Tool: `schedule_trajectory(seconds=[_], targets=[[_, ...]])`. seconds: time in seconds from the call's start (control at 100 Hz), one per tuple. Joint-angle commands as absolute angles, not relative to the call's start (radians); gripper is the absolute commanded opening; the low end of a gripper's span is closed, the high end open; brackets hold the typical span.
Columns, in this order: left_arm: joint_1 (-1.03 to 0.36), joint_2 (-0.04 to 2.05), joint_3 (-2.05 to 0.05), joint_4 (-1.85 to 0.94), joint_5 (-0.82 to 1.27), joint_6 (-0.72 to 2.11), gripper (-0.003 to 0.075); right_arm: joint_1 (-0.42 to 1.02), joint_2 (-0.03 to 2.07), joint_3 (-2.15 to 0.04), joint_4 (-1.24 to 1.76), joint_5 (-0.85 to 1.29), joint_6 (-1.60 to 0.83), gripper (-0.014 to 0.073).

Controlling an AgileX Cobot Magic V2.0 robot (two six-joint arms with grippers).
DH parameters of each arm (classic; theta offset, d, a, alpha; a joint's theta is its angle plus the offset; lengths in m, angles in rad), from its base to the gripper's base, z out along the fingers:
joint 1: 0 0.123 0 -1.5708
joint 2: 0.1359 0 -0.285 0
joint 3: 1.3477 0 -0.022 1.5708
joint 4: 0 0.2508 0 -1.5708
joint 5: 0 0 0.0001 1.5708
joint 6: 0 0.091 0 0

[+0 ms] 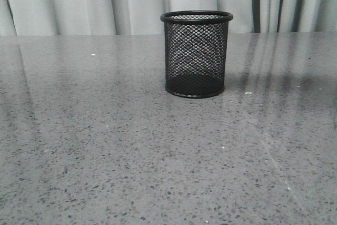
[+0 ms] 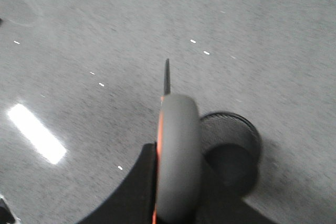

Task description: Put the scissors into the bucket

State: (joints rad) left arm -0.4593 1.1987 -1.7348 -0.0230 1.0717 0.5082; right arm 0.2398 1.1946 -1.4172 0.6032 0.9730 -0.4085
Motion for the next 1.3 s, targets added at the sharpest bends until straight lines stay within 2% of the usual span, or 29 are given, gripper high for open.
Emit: schedule_trajectory(seconds=[0.0, 0.21, 0.36, 0.74, 1.29], targets=[[-0.403, 1.167, -1.768, -0.104, 1.005, 0.483, 0.0534, 0.234, 1.174, -1.486, 0.520, 0.982, -0.338, -0.0043], [-0.296, 1.161, -1.768, -0.256, 1.009, 0.482, 0.0534, 0.234, 1.209, -1.535, 0.425, 1.158, -0.294, -0.0043], [-0.285, 1.161, -1.768, -0.280, 1.009, 0.482, 0.0534, 0.234, 1.274, -1.551, 0.425, 1.270, -0.294, -0.0043], [-0.285, 1.161, -1.768, -0.298, 1.009, 0.482, 0.0534, 0.236, 1.357, -1.614, 0.409, 1.280, -0.294, -0.0043], [-0.285, 1.161, -1.768, -0.298, 1.009, 0.482, 0.0534, 0.393, 1.508, -1.681, 0.243, 1.294, -0.242, -0.0043]])
